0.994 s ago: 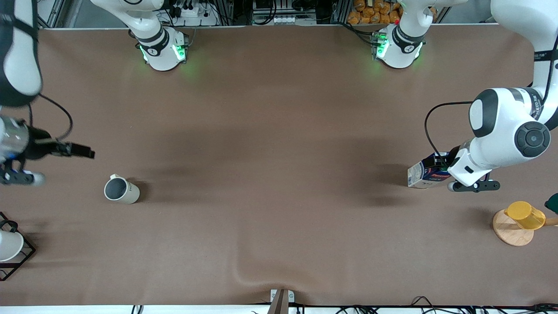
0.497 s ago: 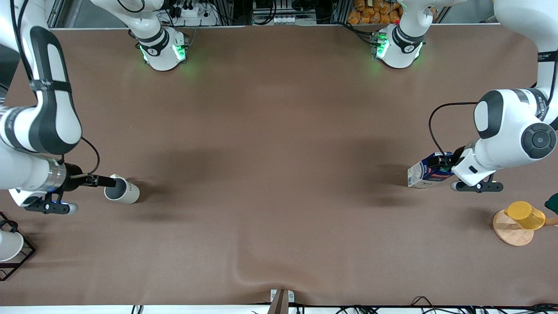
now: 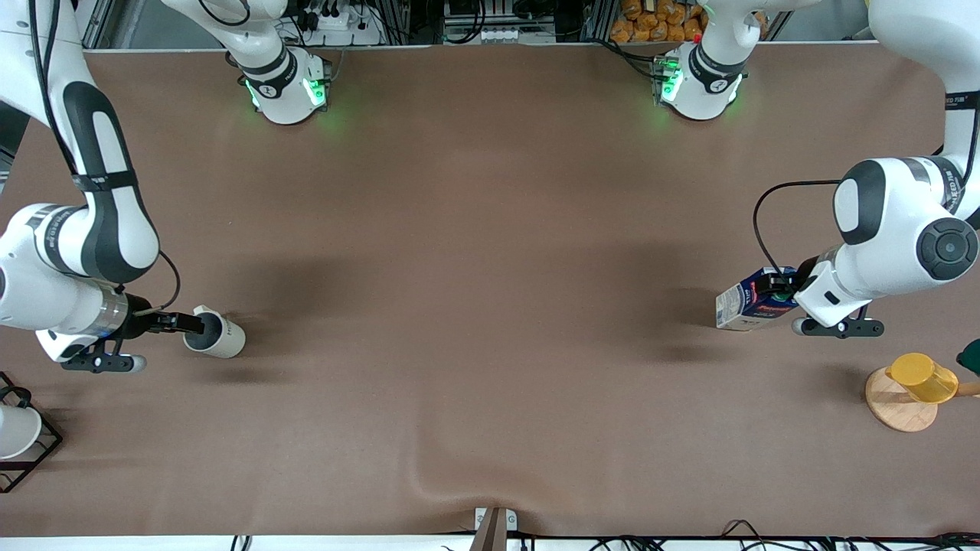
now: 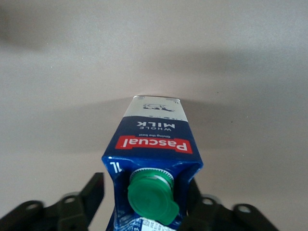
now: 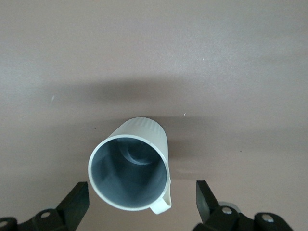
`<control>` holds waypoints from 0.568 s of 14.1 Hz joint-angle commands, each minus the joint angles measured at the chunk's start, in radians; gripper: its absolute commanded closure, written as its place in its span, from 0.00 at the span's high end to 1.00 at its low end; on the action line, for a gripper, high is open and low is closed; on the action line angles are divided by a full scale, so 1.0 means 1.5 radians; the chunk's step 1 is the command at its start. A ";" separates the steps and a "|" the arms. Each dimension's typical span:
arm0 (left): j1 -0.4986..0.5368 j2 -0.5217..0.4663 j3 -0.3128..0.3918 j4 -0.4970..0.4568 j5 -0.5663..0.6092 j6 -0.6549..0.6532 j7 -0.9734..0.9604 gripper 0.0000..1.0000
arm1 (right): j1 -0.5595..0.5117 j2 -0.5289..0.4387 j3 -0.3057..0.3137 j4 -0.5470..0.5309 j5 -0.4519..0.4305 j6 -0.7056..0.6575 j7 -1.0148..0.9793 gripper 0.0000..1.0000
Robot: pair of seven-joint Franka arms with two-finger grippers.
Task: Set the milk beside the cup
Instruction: 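Grasp the milk carton with the left gripper while the right gripper grasps the mug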
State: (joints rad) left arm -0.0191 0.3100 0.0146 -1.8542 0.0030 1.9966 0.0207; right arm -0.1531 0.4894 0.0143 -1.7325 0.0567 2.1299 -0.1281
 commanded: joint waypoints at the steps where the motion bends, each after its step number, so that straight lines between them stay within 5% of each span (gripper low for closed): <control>1: -0.009 0.002 -0.002 0.009 0.003 -0.015 -0.006 0.39 | -0.017 0.028 0.009 -0.003 -0.005 0.019 -0.012 0.79; 5: -0.007 0.000 -0.001 0.016 0.003 -0.017 -0.004 0.27 | -0.033 0.042 0.009 -0.002 0.000 0.037 -0.050 0.64; 6: -0.007 0.000 0.000 0.027 0.004 -0.017 -0.003 0.24 | -0.037 0.044 0.010 -0.003 0.001 0.043 -0.050 0.54; 8: -0.010 -0.002 -0.003 0.052 0.018 -0.051 -0.004 0.11 | -0.035 0.044 0.010 -0.004 0.002 0.041 -0.050 0.13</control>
State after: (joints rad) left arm -0.0291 0.3100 0.0133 -1.8285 0.0053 1.9858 0.0194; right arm -0.1892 0.5538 0.0128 -1.7396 0.0572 2.1873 -0.1877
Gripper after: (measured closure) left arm 0.617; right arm 0.441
